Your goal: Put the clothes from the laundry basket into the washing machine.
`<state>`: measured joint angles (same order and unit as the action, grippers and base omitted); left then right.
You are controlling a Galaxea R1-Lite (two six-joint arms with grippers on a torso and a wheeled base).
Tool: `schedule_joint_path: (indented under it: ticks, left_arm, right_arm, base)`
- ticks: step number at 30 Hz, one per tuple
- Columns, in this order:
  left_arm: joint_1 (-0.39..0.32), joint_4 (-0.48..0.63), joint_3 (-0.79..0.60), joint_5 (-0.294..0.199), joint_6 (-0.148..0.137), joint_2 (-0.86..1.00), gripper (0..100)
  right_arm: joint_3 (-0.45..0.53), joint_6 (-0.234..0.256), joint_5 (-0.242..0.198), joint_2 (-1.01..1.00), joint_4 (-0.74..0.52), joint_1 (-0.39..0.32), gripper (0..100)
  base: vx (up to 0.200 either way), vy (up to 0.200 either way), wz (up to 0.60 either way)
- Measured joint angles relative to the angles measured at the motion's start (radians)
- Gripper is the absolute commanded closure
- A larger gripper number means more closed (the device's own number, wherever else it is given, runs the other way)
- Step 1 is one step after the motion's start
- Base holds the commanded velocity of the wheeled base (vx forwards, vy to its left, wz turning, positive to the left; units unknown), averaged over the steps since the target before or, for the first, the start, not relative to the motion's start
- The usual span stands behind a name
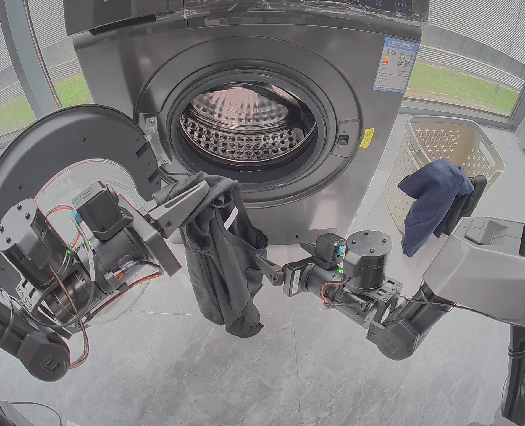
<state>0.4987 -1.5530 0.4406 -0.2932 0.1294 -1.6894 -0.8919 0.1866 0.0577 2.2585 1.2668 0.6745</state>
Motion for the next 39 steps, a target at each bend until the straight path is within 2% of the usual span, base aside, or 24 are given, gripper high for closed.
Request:
schedule_joint_path:
  ticks: [7, 18, 30, 39]
  left_arm:
    - [0.0, 0.0, -0.001, 0.0, -0.001, -0.001, 100]
    - [0.001, 0.0, -0.004, 0.0, -0.001, -0.001, 100]
    - [0.003, 0.0, -0.006, 0.0, -0.001, -0.006, 100]
    - [0.002, 0.0, -0.005, 0.0, -0.001, -0.007, 100]
  right_arm:
    - [-0.053, -0.016, -0.001, 0.044, -0.001, 0.001, 0]
    - [-0.187, -0.024, -0.005, 0.138, -0.002, -0.001, 0]
    - [-0.198, -0.027, -0.006, 0.16, 0.01, 0.005, 0]
    - [-0.196, -0.028, -0.058, 0.163, 0.051, 0.026, 0]
  base:
    - [0.0, 0.0, 0.0]
    - [0.0, 0.0, 0.0]
    - [0.0, 0.0, 0.0]
    - [0.0, 0.0, 0.0]
